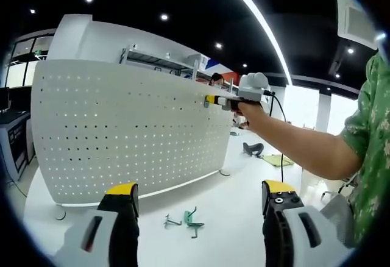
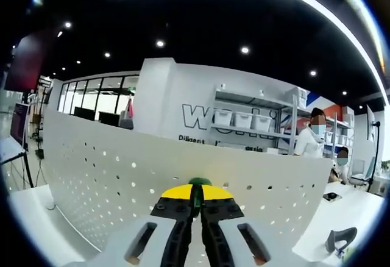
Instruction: Insert the hook assembly into the mounting plate slot until the hook locks in place.
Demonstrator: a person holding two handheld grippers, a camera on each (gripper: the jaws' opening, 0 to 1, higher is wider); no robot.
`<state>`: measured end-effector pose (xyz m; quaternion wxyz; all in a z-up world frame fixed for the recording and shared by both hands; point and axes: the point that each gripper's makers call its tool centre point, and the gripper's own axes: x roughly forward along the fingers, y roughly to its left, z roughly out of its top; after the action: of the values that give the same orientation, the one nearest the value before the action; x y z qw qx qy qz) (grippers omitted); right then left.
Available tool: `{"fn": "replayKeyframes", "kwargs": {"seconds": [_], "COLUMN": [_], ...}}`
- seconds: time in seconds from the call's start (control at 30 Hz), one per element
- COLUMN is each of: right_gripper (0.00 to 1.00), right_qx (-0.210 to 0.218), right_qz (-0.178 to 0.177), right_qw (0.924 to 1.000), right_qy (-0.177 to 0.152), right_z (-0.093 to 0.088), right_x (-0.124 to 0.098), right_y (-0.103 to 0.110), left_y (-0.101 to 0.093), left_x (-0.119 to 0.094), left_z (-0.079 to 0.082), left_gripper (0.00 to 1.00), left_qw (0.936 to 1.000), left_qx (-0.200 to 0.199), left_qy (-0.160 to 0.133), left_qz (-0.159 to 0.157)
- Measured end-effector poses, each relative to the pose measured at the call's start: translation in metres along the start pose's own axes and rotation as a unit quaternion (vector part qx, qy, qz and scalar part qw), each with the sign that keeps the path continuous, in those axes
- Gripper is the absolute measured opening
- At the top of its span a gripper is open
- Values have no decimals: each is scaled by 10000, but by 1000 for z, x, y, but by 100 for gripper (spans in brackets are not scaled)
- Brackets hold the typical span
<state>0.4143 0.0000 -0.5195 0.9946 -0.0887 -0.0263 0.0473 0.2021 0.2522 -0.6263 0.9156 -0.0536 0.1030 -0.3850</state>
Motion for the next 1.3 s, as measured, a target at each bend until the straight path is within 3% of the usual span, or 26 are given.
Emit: {"fn": "replayKeyframes", "kwargs": {"seconds": [0.27, 0.9, 1.3], "right_gripper": [2, 15, 34], "right_qx": [-63, -145, -43], "right_qz": [12, 64, 115], "right_qw": [10000, 9999, 9999], "right_qy": [0, 54, 17], "right_z": [-1, -3, -1], "right_x": [-1, -9, -16], "right_y": [2, 2, 6], "left_y": [-1, -6, -9], "left_x": [0, -1, -3], "left_z": [1, 2, 4], "left_gripper": [85, 85, 85], "left_qw": [10000, 10000, 9999], "left_qx": [11, 64, 98], "left_qy": [-8, 0, -27], "left_qz": [-5, -49, -65]}}
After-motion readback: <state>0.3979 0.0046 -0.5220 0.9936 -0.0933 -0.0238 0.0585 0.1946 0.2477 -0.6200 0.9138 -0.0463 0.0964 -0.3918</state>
